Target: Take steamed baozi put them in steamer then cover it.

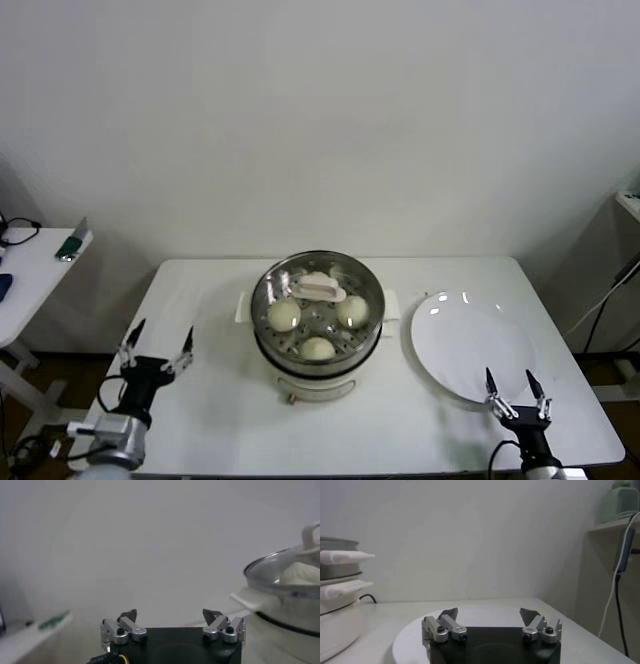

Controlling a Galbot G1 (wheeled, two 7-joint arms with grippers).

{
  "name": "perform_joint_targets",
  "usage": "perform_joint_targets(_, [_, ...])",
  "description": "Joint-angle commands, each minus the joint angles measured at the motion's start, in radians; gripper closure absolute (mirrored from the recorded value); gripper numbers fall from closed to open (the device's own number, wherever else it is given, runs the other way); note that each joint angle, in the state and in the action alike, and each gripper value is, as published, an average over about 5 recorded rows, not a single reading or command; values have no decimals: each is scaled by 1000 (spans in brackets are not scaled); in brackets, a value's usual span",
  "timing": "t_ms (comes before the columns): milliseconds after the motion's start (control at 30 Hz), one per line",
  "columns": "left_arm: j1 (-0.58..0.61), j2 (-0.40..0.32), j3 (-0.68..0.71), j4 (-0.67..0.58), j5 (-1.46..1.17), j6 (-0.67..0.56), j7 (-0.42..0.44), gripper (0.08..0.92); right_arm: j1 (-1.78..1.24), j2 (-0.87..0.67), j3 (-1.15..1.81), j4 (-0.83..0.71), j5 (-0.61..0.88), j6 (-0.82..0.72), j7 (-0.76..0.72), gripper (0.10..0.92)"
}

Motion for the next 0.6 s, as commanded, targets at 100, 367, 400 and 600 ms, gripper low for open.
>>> perform_joint_targets(100, [77, -31, -2, 206, -238, -208, 10, 177, -3, 0, -2, -3, -10, 7, 0, 203])
perform_joint_targets(367, [73, -46, 33, 206, -227, -198, 18, 177, -2, -9, 3, -4, -8, 13, 0, 203])
perform_joint_targets(400, [72, -47, 36, 204, -227, -199, 18, 177, -3, -9, 3, -4, -8, 13, 0, 203])
perform_joint_targets(600, [67, -47, 41, 189, -229, -199, 20, 177, -4, -9, 3, -3, -8, 13, -2, 203])
